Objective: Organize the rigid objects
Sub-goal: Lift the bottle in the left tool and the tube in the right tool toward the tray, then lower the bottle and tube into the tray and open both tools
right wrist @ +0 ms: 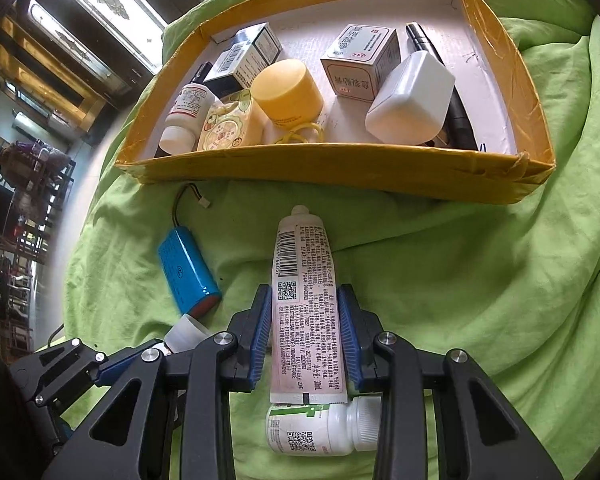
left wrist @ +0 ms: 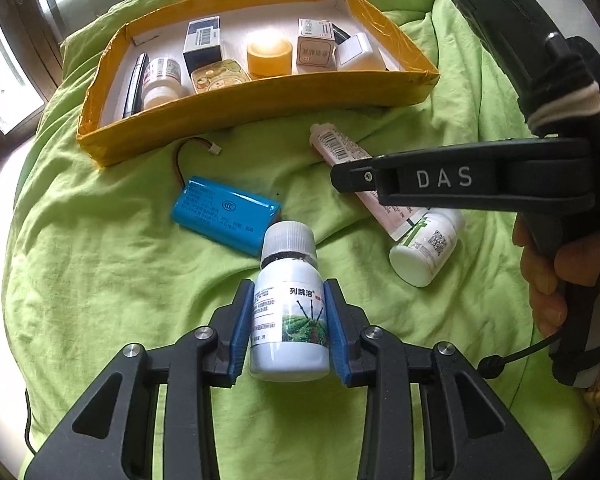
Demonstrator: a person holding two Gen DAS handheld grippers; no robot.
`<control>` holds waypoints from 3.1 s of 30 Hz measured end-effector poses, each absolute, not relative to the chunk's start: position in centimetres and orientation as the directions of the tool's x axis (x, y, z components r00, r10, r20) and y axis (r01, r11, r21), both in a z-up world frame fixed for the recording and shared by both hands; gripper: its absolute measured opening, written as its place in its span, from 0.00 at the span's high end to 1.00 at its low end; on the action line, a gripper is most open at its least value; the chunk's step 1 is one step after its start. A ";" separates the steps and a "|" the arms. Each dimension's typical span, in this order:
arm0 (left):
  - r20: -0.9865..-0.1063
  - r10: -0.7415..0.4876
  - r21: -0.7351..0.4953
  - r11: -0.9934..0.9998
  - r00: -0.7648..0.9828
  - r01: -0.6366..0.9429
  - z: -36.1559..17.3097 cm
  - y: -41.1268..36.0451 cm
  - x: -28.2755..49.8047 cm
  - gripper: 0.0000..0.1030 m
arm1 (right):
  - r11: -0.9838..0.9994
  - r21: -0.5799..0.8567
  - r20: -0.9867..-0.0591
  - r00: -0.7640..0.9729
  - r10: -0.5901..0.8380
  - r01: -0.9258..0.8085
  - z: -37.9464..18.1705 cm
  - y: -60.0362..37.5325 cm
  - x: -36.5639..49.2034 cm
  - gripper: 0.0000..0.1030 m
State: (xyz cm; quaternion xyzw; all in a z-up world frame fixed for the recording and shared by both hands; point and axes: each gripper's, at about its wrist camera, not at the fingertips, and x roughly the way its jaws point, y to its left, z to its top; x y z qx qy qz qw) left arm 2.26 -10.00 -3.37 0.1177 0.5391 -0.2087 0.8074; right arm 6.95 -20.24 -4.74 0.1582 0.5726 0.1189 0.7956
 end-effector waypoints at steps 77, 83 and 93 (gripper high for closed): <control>-0.647 -0.300 -0.165 0.953 0.701 0.256 3.7 -3.5 20.2 0.69 | 0.911 0.412 -0.797 0.483 0.361 -0.002 0.3 -20.4 7.6 0.72; -0.667 -0.302 -0.160 0.951 0.681 0.265 3.1 -3.8 22.0 0.69 | 0.920 0.392 -0.806 0.490 0.333 0.019 1.0 -21.0 8.6 0.72; -0.685 -0.282 -0.106 0.951 0.671 0.292 1.6 -5.5 24.9 0.69 | 0.919 0.392 -0.782 0.542 0.308 0.043 4.0 -22.4 13.7 0.72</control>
